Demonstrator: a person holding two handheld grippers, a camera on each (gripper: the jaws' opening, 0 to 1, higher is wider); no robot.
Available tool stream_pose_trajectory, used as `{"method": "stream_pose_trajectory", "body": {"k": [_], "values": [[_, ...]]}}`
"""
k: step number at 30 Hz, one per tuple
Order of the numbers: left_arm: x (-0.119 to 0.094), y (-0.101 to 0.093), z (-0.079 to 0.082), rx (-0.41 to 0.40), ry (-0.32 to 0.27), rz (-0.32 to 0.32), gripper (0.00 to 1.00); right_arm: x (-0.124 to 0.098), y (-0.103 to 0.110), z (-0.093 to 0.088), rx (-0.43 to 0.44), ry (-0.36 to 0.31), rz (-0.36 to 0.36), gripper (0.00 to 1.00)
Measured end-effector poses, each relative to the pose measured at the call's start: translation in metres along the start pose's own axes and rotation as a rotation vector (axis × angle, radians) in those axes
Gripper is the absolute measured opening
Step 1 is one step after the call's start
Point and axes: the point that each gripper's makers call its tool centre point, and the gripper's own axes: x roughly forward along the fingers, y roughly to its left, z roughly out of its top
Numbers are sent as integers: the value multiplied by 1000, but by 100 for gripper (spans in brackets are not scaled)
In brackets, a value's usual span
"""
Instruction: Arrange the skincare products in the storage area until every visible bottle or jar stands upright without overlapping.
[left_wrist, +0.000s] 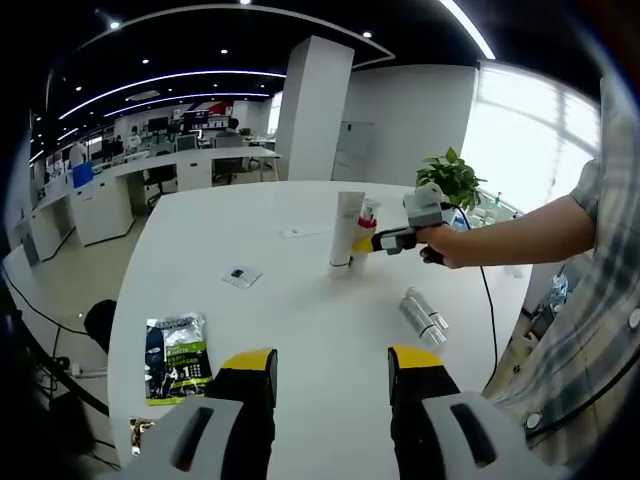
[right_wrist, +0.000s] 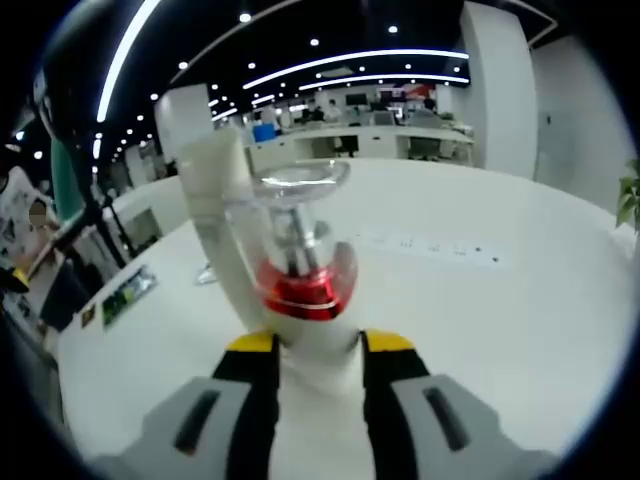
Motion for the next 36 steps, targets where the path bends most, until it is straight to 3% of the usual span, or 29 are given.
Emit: {"method": "stream_pose_trajectory", "body": {"k": [23,26,28,36], "values": [[2,-6,-2,18,5,-16,45,-10,5,-10,21,36,20,30],[5,-8,-3,16,6,-23,45,-19,3,-13,44,43,29,27],[9,-11,-2,15,4,-32,45,-34,1,-19,133,40,19,29],[30,-26,5,26,4,-89,45,-90,-9,-47,221,37,-3,30]]}}
